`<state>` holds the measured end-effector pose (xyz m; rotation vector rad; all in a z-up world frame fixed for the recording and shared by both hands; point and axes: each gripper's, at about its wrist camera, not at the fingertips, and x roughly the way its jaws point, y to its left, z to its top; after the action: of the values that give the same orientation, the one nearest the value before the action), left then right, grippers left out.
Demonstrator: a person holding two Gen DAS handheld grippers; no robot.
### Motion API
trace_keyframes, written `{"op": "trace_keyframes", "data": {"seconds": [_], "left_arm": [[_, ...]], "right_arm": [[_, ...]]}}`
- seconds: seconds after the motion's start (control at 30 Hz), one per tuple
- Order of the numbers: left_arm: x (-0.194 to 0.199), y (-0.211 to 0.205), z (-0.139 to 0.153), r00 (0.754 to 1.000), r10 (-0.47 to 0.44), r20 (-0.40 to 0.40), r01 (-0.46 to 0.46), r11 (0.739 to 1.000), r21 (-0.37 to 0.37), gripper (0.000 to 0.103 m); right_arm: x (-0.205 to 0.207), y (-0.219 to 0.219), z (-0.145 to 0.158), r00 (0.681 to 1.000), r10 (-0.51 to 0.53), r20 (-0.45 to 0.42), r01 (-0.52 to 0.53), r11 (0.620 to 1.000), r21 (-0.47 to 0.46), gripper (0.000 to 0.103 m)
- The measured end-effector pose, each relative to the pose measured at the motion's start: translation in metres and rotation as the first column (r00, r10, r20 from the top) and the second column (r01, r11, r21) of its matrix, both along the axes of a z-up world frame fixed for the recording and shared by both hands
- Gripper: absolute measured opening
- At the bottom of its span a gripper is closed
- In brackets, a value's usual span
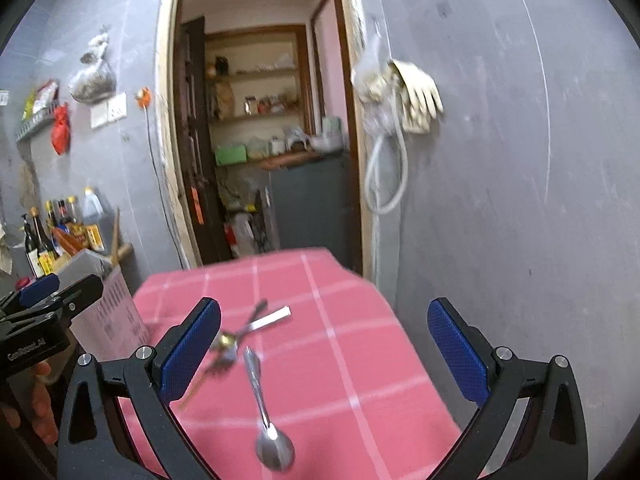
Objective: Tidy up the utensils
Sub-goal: 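Move both open grippers back over the remaining utensils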
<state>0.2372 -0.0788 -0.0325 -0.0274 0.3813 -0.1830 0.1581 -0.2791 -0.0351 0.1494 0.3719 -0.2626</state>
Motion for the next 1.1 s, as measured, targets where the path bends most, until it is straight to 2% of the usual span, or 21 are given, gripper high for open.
{"op": "trace_keyframes", "data": {"seconds": [0.13,0.33,0.6,0.67,0.73,0.8,0.9,1.03,1.1], "left_arm": [[0.007,-0.007,-0.023,0.996,-0.021,-0.081,0.022,1.000,0.005,0.102],[0.021,-0.015,-0.052,0.975,-0.067,-0.210,0.078,0.996,0.041,0.102],[0.035,-0.023,-0.087,0.920,-0.138,-0.367,0.169,0.984,0.053,0.101],[0.035,-0.024,-0.095,0.904,-0.157,-0.398,0.191,0.980,0.047,0.098],[0.036,-0.026,-0.104,0.882,-0.171,-0.440,0.211,0.977,0.041,0.086],[0.037,-0.027,-0.114,0.858,-0.172,-0.483,0.220,0.975,0.043,0.077],[0.038,-0.026,-0.126,0.837,-0.170,-0.520,0.221,0.975,0.036,0.068],[0.039,-0.022,-0.137,0.816,-0.159,-0.556,0.205,0.979,0.021,0.057],[0.039,-0.021,-0.139,0.816,-0.154,-0.557,0.197,0.980,0.017,0.056]], "right_arm": [[-0.002,-0.004,-0.027,0.998,-0.006,-0.067,0.009,0.999,0.049,0.101],[-0.004,-0.006,-0.061,0.990,0.001,-0.142,0.016,0.993,0.120,0.102],[0.004,0.002,-0.096,0.963,0.061,-0.263,-0.006,0.979,0.205,0.101],[0.006,0.003,-0.104,0.955,0.079,-0.286,-0.011,0.972,0.233,0.101],[0.010,0.003,-0.113,0.944,0.103,-0.315,-0.014,0.962,0.271,0.099],[0.013,0.004,-0.119,0.935,0.119,-0.334,-0.017,0.956,0.294,0.082],[0.017,0.007,-0.128,0.918,0.144,-0.368,-0.016,0.944,0.329,0.065],[0.020,0.012,-0.137,0.902,0.165,-0.399,-0.013,0.934,0.358,0.054],[0.022,0.015,-0.140,0.892,0.180,-0.414,-0.016,0.929,0.370,0.048]]}}
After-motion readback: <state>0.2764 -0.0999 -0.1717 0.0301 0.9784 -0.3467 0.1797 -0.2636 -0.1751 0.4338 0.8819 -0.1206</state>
